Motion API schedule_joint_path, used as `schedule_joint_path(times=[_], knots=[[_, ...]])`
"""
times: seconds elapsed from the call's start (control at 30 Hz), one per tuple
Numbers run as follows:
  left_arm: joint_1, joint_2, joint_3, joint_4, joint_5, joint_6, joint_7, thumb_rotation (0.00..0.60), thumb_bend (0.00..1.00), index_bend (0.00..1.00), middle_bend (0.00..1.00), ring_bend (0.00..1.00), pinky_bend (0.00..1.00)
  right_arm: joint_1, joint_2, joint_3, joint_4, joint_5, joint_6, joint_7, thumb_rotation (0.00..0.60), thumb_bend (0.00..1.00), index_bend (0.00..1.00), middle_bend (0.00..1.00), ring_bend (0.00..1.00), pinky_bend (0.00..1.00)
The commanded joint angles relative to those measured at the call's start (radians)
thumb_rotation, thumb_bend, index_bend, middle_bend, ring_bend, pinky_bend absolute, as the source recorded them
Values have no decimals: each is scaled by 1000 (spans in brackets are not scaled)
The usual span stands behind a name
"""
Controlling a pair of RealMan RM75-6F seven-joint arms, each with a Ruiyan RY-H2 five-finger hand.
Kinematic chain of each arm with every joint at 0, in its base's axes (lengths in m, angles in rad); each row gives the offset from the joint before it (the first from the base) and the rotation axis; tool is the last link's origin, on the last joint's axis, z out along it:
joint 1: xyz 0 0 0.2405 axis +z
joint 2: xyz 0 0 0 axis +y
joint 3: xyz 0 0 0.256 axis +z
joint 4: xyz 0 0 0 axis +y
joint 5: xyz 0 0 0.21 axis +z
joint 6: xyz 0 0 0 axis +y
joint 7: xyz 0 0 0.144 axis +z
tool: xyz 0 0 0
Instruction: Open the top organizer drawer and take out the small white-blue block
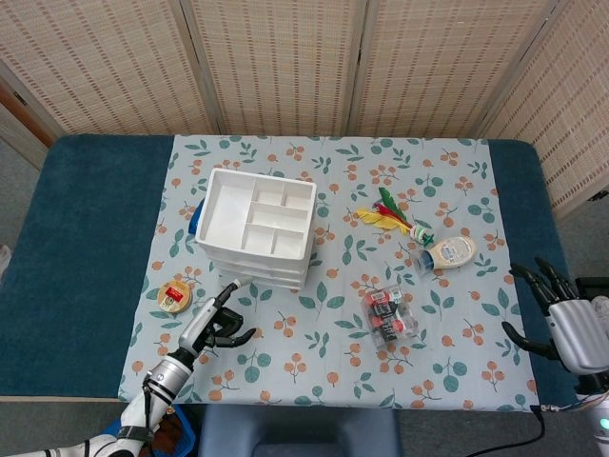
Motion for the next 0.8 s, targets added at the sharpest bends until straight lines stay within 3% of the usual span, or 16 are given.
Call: schedule_joint_path(times=[0.03,0.47,0.8], knots=[[-9,-47,-30,19,-27,0,-40,600,289,107,930,1000,1000,0,0,1,0,2,0,-1,600,289,72,209,80,128],[-29,-158,-84,77,-108,-11,-65,600,290,107,930,1000,1000,-4,5,2,-8,13,-1,-10,600,288,72,209,80,128],[-29,-182,-127,90,-144,-20,-99,600,289,114,930,1000,1000,-7,6,2,-12,20,-4,-15,600,289,72,209,80,128]])
